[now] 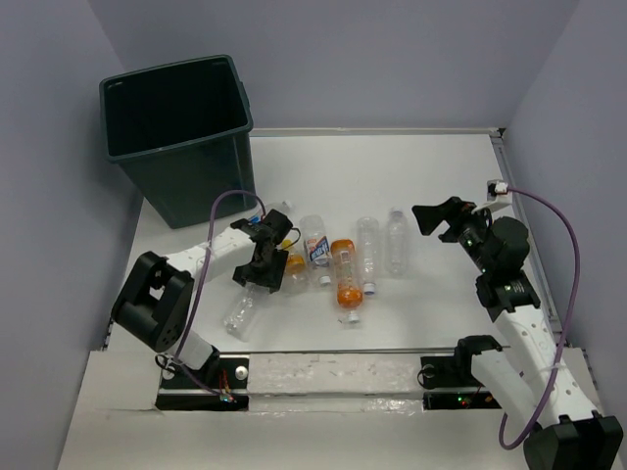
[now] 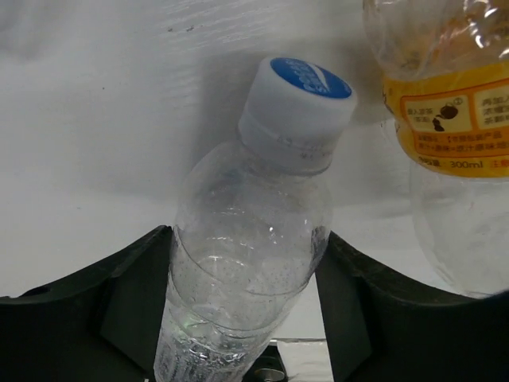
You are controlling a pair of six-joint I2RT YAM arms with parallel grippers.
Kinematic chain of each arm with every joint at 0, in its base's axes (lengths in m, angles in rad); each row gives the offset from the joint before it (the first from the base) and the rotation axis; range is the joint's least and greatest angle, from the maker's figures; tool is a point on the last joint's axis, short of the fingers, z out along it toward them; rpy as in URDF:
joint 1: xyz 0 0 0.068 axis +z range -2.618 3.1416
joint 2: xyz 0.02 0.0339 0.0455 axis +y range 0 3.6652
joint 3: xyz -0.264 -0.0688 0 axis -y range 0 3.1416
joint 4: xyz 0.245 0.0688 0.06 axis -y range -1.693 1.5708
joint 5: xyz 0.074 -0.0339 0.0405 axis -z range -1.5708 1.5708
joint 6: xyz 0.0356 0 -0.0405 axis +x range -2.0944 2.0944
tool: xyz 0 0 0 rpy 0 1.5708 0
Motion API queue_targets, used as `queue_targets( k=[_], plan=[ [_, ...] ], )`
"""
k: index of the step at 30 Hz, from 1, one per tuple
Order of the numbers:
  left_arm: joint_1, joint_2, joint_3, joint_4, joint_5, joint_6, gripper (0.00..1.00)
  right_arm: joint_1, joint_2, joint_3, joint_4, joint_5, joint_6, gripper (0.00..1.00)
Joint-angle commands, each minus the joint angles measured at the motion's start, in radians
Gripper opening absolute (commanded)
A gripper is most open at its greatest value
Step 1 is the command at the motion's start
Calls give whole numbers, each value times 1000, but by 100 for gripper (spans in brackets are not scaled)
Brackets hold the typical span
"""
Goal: Put the plastic bottles in the bin
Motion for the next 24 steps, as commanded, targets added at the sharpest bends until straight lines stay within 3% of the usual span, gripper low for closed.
queue_targets(
  k=[1,4,8,12,15,19,24],
  plan=[
    [-6,-57,27,-31,-1,-6,63,5,22,45,6,53,-20,99],
    [-6,-120,18,-45,-5,-23,57,5,79,55,-13,76,-21,99],
    [-5,-237,57,-78,-1,-29,56,5,242,107,-56,130,-23,99],
    [-5,-354,212,-76,-24,-15,57,14,325,132,-96,129,-31,100],
    [-5,-394,387,1,-13,-17,58,27,378,140,-94,136,-35,100],
    [-3,-399,504,219,1,-26,58,36,467,140,-79,168,-34,100],
    [11,-319,686,375,-91,9,59,74,599,169,-71,138,-44,100]
  ],
)
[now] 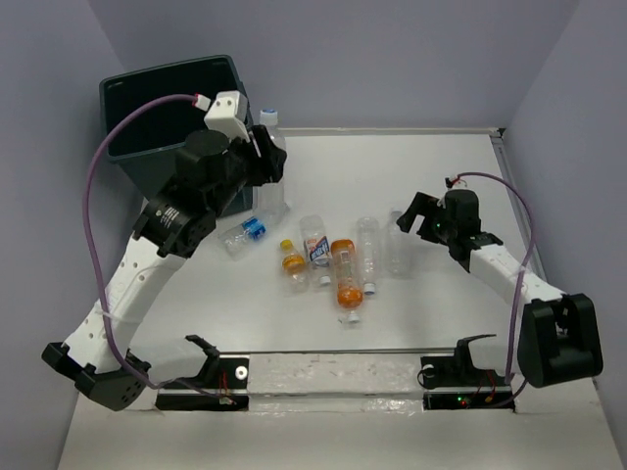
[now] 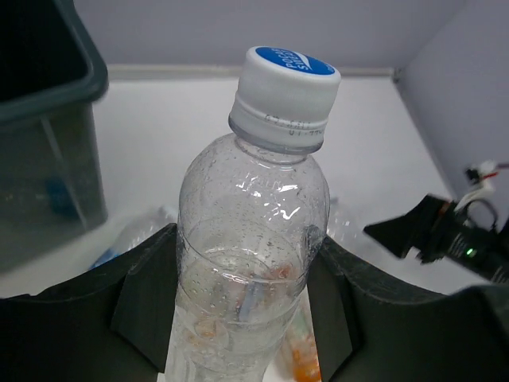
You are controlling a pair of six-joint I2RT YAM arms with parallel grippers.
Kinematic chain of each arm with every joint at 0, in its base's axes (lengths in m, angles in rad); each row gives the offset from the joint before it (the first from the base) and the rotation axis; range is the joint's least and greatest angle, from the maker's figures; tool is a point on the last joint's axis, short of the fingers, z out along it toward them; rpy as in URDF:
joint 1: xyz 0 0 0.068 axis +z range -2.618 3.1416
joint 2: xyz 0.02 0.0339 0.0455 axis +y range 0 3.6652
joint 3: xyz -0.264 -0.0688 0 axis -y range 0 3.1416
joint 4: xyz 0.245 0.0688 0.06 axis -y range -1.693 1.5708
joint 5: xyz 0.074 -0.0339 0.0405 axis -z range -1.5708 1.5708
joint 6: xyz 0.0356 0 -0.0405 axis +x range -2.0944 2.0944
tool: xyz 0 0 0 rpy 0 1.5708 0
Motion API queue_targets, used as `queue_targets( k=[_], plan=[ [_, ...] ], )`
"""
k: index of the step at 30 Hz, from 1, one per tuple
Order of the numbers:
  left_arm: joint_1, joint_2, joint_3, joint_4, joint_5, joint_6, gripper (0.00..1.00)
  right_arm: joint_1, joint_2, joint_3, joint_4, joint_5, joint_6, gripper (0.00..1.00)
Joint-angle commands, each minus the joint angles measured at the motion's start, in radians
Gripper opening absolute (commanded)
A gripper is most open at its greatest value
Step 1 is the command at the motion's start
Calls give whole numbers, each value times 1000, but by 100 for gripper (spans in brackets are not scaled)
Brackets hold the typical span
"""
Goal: Put the plastic bottles in the bin
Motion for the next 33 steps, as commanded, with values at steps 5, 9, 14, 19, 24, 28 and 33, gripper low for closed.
queue_targets(
  k=[5,9,14,19,24,28,33],
  plan=[
    [157,152,256,354,-33,24,59,62,153,63,67,12,-30,100],
    [312,241,382,397,9,-11,59,71,183,66,79,6,-25,100],
    [454,350,486,446,-42,-25,58,82,220,76,84,8,-28,99],
    [540,479,583,489,-121,-25,59,91,242,80,84,17,-28,95],
    [581,551,588,467,-189,-10,90,91,249,80,84,29,-27,89],
    [580,505,500,495,-90,-16,99,91,240,80,84,41,-25,75],
    [569,317,292,562,18,-98,99,91,177,50,89,107,-16,52]
  ],
)
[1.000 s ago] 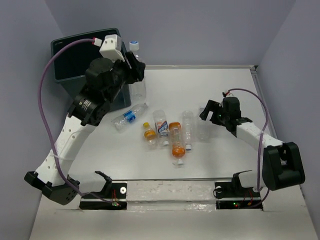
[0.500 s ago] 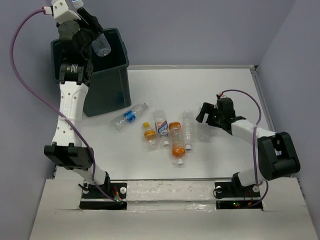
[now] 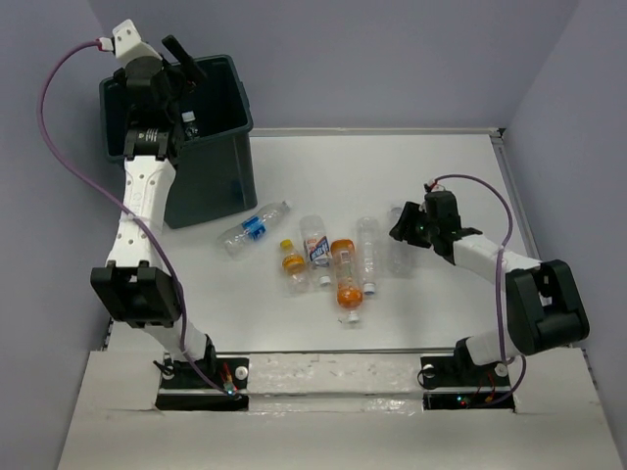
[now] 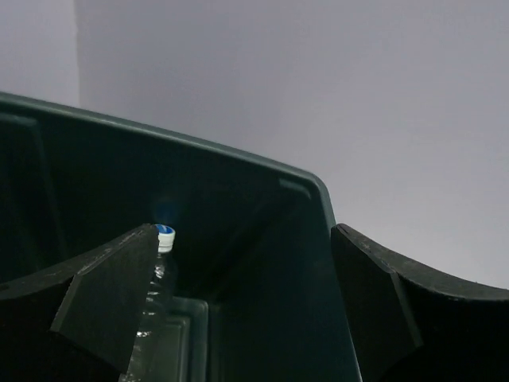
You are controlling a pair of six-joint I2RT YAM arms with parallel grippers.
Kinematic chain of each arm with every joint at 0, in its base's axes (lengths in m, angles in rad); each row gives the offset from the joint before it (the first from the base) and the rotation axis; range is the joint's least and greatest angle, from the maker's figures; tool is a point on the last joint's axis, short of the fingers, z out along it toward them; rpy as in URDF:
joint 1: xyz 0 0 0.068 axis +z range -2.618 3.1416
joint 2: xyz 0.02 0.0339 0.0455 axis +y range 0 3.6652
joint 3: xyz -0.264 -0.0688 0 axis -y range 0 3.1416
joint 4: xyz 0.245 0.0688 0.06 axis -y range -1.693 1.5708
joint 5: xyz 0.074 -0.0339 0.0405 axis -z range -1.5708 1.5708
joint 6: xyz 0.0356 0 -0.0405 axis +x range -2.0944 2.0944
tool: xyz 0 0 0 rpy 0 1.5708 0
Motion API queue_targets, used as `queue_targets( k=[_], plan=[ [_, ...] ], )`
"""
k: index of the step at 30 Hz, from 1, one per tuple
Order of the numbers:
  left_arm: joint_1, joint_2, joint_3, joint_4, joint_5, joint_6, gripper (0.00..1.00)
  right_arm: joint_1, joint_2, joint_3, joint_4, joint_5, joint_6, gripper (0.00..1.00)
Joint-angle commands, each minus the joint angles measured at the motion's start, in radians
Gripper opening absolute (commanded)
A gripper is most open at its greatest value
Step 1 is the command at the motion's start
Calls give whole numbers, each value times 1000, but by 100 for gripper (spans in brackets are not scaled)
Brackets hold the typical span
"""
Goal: Put the plastic bottles in the bin
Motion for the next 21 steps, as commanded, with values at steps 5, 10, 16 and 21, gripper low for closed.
queue_targets(
  k=[5,10,16,21],
  plan=[
    [-95,-410,-295,126,150,-48,99,6,-206,-20,51,111,-7,42],
    [-188,-671,-617,41,275,-41,99,16,-436,-40,23,95,-19,36],
    [-271,-852,-958,-71,378,-88,99,108,-556,145,6,6,-1,36],
    [-293,-931,-1164,-59,440,-205,99,285,-391,382,45,-6,-19,36]
  ],
)
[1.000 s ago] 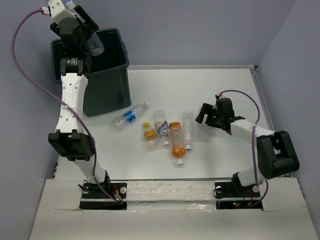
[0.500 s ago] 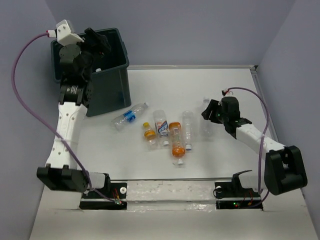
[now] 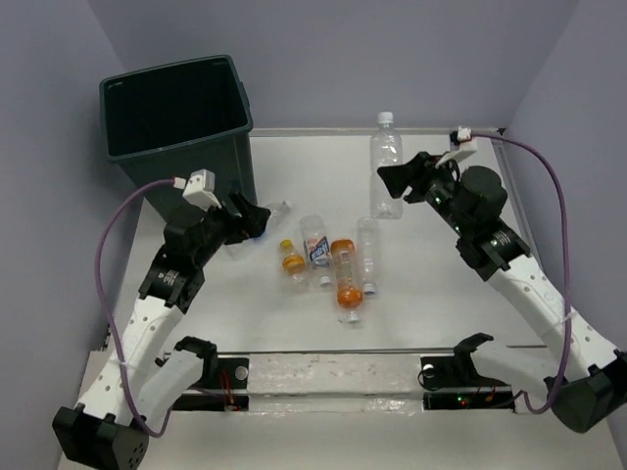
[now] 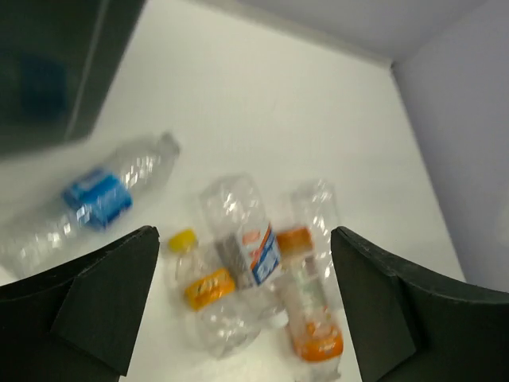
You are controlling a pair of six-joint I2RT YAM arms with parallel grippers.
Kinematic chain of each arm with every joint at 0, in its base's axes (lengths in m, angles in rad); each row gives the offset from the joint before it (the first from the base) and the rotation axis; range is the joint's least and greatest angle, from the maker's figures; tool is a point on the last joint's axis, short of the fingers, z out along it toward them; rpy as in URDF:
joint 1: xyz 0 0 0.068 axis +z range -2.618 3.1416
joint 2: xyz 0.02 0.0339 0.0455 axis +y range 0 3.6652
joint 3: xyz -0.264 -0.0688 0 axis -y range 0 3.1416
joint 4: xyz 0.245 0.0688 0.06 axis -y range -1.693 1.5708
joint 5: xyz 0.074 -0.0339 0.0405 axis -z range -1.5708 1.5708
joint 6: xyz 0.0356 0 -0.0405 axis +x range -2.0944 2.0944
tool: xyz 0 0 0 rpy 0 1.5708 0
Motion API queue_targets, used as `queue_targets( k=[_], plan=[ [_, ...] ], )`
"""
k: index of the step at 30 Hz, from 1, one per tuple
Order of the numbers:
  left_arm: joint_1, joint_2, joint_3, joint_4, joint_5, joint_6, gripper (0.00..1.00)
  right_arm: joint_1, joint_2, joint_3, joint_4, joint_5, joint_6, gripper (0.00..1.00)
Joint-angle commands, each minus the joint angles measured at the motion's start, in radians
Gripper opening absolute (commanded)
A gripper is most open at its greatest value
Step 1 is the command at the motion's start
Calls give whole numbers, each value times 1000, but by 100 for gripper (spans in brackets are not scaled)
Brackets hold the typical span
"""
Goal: Put the plastic bottles in the bin
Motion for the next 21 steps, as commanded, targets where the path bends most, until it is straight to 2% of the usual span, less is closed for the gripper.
queue_targets(
  k=[1,4,5,7,8,9,10,11,12,14,15,16,18,19,21],
  plan=[
    [-19,-50,-155,-23,104,-106,99,149,148,261,74,-11,-33,36],
    [-33,-107,-256,5,111,-203,99,241,322,418,116,-5,-93,36],
    [-36,-142,-284,21,111,-231,99,255,437,558,118,-40,-125,36],
    [-40,-178,-376,54,117,-309,99,278,558,725,98,-69,-150,36],
    [-44,-196,-407,77,116,-331,99,289,617,883,85,-80,-164,36],
    [-45,-222,-435,89,120,-347,99,289,725,964,78,-97,-170,36],
    [-45,-228,-482,116,134,-363,99,303,776,1036,78,-102,-173,36],
    [-48,-233,-501,123,140,-370,99,313,830,1183,78,-102,-170,36],
    [-51,-233,-518,133,151,-374,99,313,937,1260,78,-97,-165,36],
    [-54,-222,-554,159,183,-379,99,322,1049,1413,80,-85,-149,37],
    [-59,-207,-561,163,186,-380,99,333,1105,1557,97,-61,-138,37],
    [-70,-198,-570,166,193,-380,99,333,1207,1615,121,-50,-142,39],
    [-83,-173,-579,172,197,-380,99,364,1284,1681,259,-16,-153,40],
    [-103,-169,-590,187,199,-382,99,364,1335,1689,387,-14,-153,40],
    [-125,-160,-597,198,190,-390,99,396,1381,1684,513,21,-165,40]
  ],
)
